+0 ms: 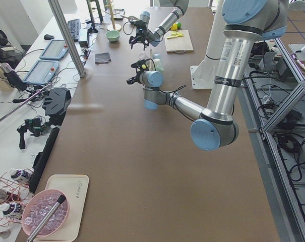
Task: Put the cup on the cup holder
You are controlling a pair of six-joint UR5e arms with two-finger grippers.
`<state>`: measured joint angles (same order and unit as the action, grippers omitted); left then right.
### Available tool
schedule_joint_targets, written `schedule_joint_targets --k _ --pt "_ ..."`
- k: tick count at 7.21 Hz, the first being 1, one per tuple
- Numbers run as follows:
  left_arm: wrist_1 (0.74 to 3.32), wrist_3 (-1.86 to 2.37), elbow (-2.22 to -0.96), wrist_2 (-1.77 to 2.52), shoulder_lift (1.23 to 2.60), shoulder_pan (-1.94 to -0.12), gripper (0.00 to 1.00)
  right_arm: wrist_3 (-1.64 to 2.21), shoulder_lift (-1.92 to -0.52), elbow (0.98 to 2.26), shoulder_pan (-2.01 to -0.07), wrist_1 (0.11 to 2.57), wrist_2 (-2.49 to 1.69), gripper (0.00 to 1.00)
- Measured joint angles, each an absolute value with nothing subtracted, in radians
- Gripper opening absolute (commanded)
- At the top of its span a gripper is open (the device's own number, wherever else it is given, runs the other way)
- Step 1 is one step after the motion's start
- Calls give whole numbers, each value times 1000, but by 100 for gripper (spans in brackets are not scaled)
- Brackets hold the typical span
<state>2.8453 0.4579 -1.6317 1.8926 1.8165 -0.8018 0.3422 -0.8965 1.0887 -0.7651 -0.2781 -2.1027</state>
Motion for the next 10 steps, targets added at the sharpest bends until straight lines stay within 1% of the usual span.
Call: schedule_joint_targets --k 1,3,6,7,9,10 --pt "2735 457 -1631 2002 1823 -884 98 345 -892 1094 -801 -218 -2126 99" --pt "2523 456 -1609 2093 1801 -991 98 347 -877 1102 -844 -77 -2166 99" --pt "1973 456 -1590 2101 1800 -1084 98 341 -874 1106 -929 198 -2259 100" --pt "1841 456 -1585 2094 1801 -1105 98 333 -886 1108 -961 319 -2274 99" --pt "1729 456 -1554 2110 1773 -1189 98 326 -908 1104 -995 564 -2211 99" --pt "1717 456 -1543 2163 1729 -1245 98 326 -916 1111 -1006 655 -2188 100"
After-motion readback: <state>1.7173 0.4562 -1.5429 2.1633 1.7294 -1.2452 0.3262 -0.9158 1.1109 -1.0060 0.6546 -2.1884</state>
